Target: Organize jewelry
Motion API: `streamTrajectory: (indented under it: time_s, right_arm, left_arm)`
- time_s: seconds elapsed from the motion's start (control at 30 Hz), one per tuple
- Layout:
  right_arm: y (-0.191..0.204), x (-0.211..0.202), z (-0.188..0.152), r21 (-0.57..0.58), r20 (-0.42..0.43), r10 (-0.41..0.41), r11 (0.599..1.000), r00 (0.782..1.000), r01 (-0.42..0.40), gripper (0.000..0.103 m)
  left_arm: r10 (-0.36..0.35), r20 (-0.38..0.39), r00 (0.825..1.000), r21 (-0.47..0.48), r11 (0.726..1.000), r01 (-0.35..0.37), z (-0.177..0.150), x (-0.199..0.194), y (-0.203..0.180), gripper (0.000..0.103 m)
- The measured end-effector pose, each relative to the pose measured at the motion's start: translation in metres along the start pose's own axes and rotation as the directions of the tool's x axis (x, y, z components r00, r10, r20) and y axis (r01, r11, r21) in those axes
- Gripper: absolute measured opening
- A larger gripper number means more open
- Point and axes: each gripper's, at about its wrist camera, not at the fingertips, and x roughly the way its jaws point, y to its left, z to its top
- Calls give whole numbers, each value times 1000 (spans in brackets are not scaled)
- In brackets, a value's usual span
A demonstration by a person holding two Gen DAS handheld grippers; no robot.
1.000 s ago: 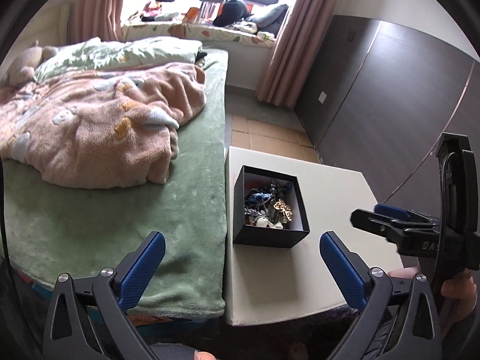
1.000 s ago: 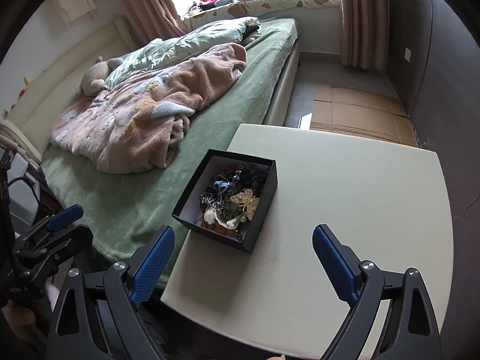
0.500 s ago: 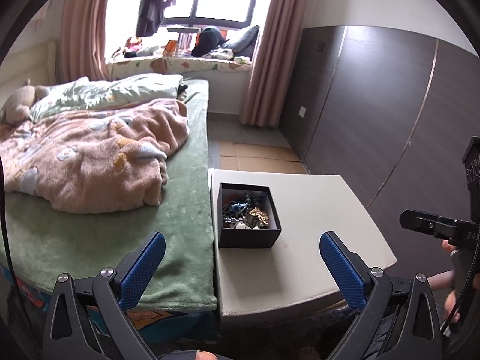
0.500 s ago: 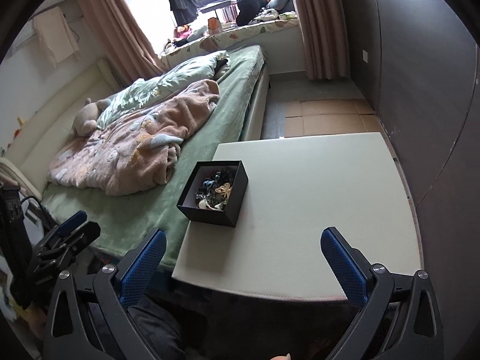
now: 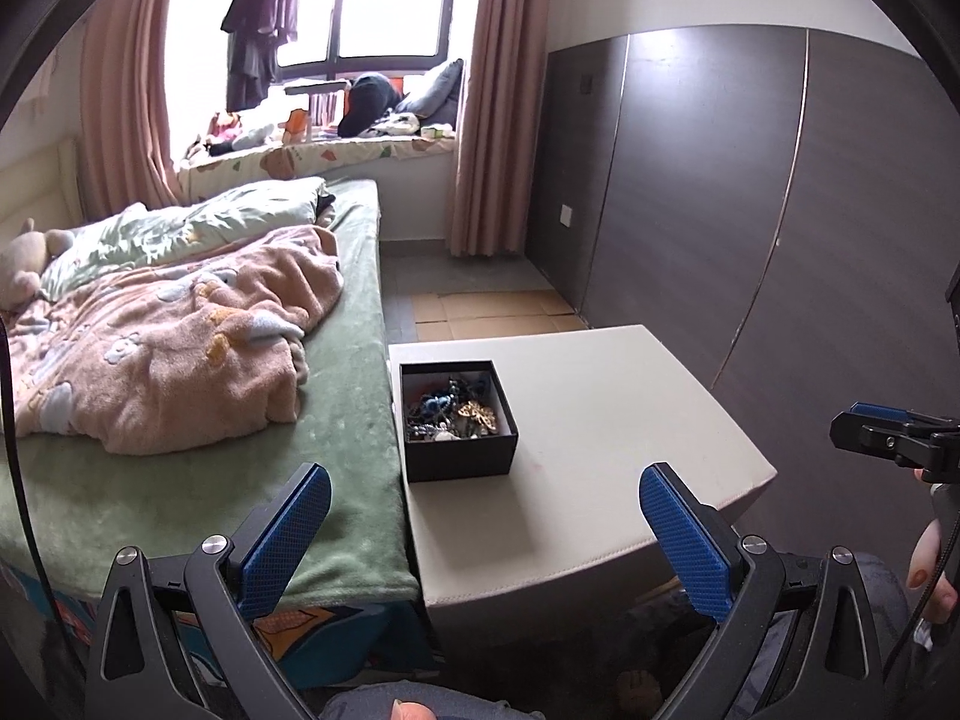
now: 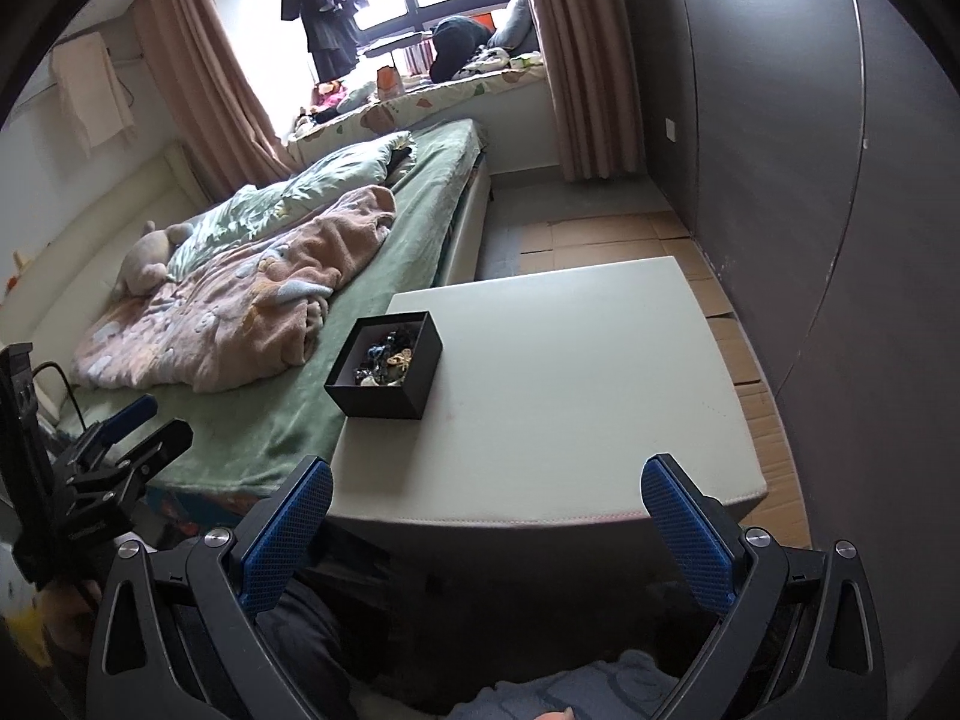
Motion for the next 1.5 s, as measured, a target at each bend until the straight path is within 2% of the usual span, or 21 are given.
streamTrajectory:
  time_s: [0.23,0.37,0.43,0.5,0.63,0.9,1.2,1.5]
  right_arm:
    - [-4,-4,-18,22,21,2,1000,1000,-2,103]
    - [-1,5,-32,-4,32,-64,998,997,64,103]
    - [-3,5,-36,12,26,-34,999,999,34,103]
    - [-2,0,-35,13,69,-51,999,996,51,103]
    - [3,5,-34,-5,49,-45,999,998,46,103]
    - [-7,2,-35,41,60,-14,999,998,12,103]
    - [-12,3,-36,72,56,-11,997,998,7,103]
    - [-13,3,-36,74,57,-11,997,998,7,103]
  left_arm:
    - [-1,15,1000,23,1000,1,-10,-1,-6,103]
    - [23,43,999,20,1000,-24,-13,-5,-8,103]
    - [32,57,998,19,999,-33,-13,-7,-8,103]
    - [45,68,997,15,999,-46,-13,-8,-9,103]
    - [48,104,993,20,999,-51,-14,-13,-13,103]
    - [61,94,994,47,997,-66,-14,-11,-19,103]
    - [55,61,997,-2,998,-55,-13,-5,-8,103]
    - [63,55,996,-4,998,-63,-13,-4,-9,103]
